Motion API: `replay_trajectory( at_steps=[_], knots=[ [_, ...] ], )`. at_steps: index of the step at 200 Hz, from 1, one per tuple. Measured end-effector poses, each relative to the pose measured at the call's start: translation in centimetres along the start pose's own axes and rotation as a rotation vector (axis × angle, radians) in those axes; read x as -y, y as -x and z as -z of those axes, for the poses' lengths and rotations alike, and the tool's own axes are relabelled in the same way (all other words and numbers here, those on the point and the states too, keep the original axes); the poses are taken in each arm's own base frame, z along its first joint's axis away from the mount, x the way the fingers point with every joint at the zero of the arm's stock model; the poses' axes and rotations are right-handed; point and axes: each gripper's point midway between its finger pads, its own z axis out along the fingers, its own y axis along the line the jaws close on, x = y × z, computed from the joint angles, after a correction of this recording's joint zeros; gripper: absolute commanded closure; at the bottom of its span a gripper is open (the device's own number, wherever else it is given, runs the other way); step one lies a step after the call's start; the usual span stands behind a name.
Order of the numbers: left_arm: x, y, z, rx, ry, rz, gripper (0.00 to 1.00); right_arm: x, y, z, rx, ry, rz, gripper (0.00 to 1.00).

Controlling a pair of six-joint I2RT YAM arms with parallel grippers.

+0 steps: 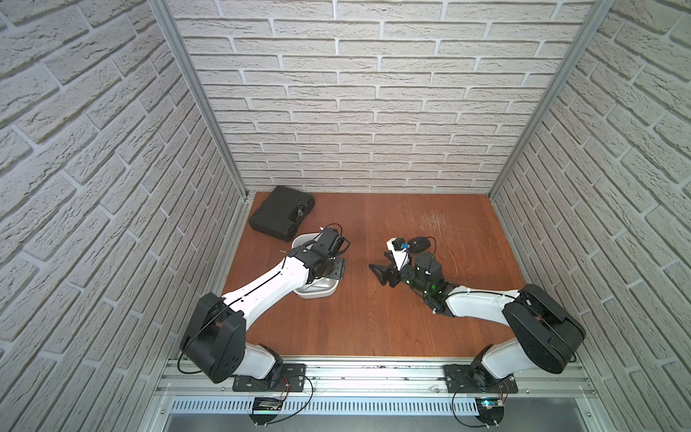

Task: Put the mouse in the storage box
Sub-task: Pick up the mouse from the center of the board.

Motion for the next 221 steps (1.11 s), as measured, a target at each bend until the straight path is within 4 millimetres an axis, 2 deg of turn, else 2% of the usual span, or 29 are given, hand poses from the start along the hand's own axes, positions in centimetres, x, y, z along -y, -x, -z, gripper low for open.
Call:
replay_trajectory(
  at_steps=[35,56,76,92,110,130,163,199,221],
  knots=[
    [1.4,1.4,2.8,0.085,-0.158,0.045,0.29,1.9,0.0,0.4,-0.006,-0.081,-0.094,0.17],
    [1.0,2.2,4.8,0.145,-0.231,0.091,0.28,5.4,0.2,0.3,-0.067,-0.215,-0.228,0.17],
    [-0.3,2.6,6.5,0.2,-0.279,0.155,0.27,9.3,2.2,0.6,-0.097,-0.367,-0.337,0.16],
    [-1.1,2.4,7.5,0.226,-0.307,0.194,0.26,12.1,3.7,1.4,-0.101,-0.5,-0.396,0.14],
    [-1.8,2.1,7.9,0.239,-0.331,0.226,0.26,14.6,3.9,2.7,-0.154,-0.65,-0.454,0.12],
    [-2.3,1.4,7.8,0.234,-0.345,0.255,0.26,17.1,2.8,3.6,-0.249,-0.797,-0.523,0.1],
    [-2.9,0.2,7.5,0.223,-0.367,0.294,0.25,20.2,-0.4,4.1,-0.426,-0.962,-0.642,0.09],
    [-3.0,0.2,7.6,0.225,-0.385,0.311,0.24,21.9,-3.8,4.8,-0.566,-1.087,-0.788,0.1],
    [-2.9,0.1,7.7,0.221,-0.394,0.312,0.23,22.1,-5.2,5.6,-0.59,-1.141,-0.874,0.1]
  ],
)
